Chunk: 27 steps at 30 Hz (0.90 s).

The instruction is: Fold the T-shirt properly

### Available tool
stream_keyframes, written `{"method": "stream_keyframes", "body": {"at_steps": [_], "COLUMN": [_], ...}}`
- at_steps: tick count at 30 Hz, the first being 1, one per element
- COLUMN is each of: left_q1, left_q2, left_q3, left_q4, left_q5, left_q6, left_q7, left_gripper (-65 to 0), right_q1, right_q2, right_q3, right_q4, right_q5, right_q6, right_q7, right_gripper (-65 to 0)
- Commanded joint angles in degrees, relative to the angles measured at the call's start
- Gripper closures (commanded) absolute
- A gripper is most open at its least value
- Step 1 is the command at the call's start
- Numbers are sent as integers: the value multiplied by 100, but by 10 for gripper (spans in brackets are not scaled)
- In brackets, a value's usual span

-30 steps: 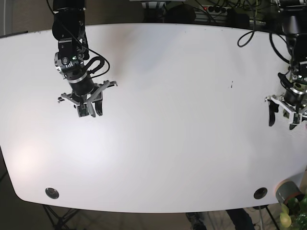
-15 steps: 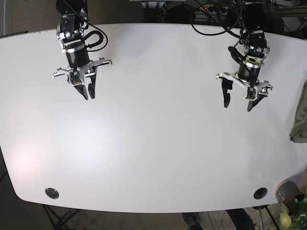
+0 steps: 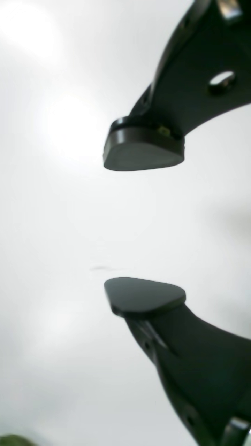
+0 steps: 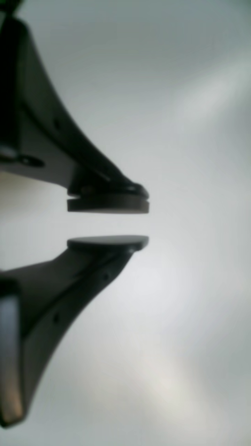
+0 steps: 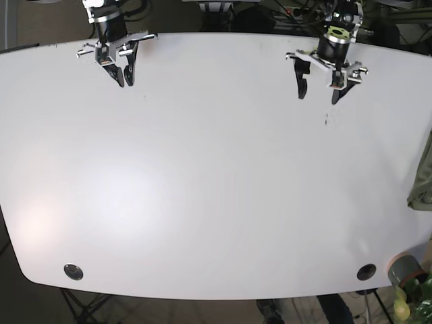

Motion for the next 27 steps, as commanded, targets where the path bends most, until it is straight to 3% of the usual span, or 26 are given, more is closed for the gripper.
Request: {"method": "stream_keyframes", "body": {"at_steps": [1, 14, 20, 27], "left_q1": [440, 2260, 2102, 1064], "left_q2": [5, 14, -21, -232], "left_q3": [-15, 12, 12, -76], "left_q4": [195, -218, -1581, -3462], "left_q5": [-67, -85, -85, -76], "left_q6": [-4, -13, -13, -13], "left_q7": [-118, -118, -135, -144], "left_gripper": [-433, -433, -433, -433], "right_q1": [-323, -2099, -2187, -1351], "right_q2": [78, 192, 201, 201], "right_q3": [23, 5, -320, -645], "right_q4": [84, -92, -971, -2676], "right_q5": [173, 304, 260, 252], "right_q6": [10, 10, 10, 10], "right_q7": [226, 235, 235, 235], "right_gripper": [-101, -101, -101, -101]}}
